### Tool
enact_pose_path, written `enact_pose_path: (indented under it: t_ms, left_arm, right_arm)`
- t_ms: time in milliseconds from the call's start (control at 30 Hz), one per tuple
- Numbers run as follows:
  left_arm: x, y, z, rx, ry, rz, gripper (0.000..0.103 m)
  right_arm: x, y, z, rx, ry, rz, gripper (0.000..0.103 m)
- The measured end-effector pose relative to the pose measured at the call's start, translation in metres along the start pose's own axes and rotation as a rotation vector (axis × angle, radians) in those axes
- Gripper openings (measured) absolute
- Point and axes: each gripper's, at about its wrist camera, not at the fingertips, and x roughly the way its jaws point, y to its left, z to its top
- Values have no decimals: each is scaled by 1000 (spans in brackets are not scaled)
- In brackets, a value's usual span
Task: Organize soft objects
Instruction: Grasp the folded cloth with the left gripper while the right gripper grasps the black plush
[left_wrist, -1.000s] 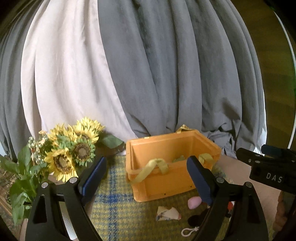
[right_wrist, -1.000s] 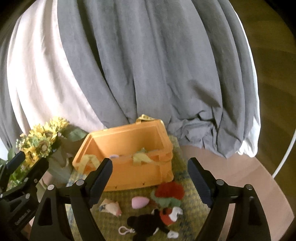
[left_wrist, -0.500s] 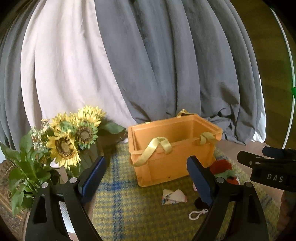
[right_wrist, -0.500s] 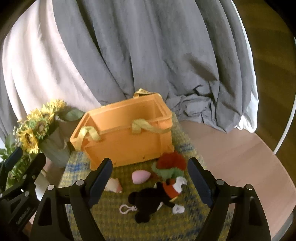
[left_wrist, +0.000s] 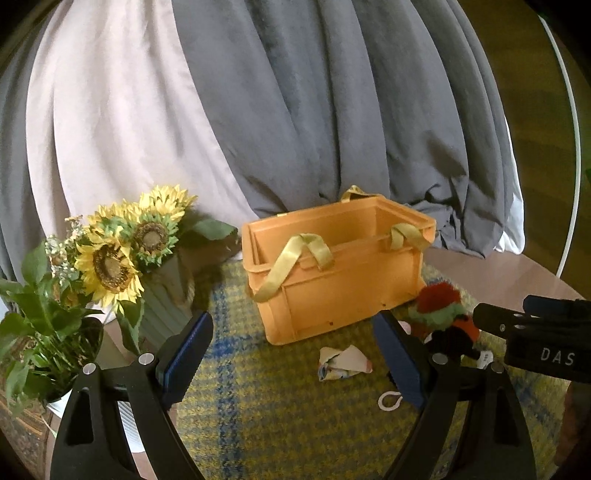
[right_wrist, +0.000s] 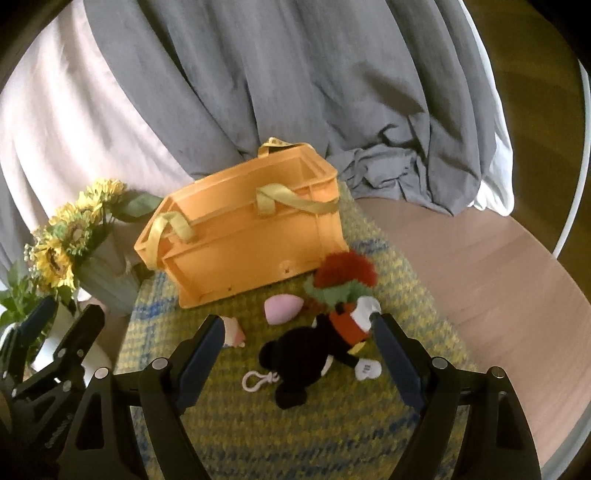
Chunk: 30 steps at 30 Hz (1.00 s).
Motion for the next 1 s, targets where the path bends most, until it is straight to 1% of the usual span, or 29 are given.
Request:
enact_pose_path:
  t_ms: [100, 400, 600, 667, 1000]
  left_arm:
    - [6, -1, -4, 6, 17, -9, 89]
    - [27, -4, -17, 25, 75, -31, 89]
    - [47, -4, -28, 36, 124, -54, 89]
    - [56, -4, -30, 36, 141, -73, 89]
    - [94, -12, -37, 40, 189, -157, 89]
  right_arm:
    - [4, -1, -5, -6, 16, -18, 84]
    - [24, -5, -21, 32, 92, -9, 84]
    - [42, -5, -32, 55, 142, -3, 84]
    - [49, -5, -35, 59, 161, -1, 83]
    - [71, -10, -41, 98, 166, -6, 83]
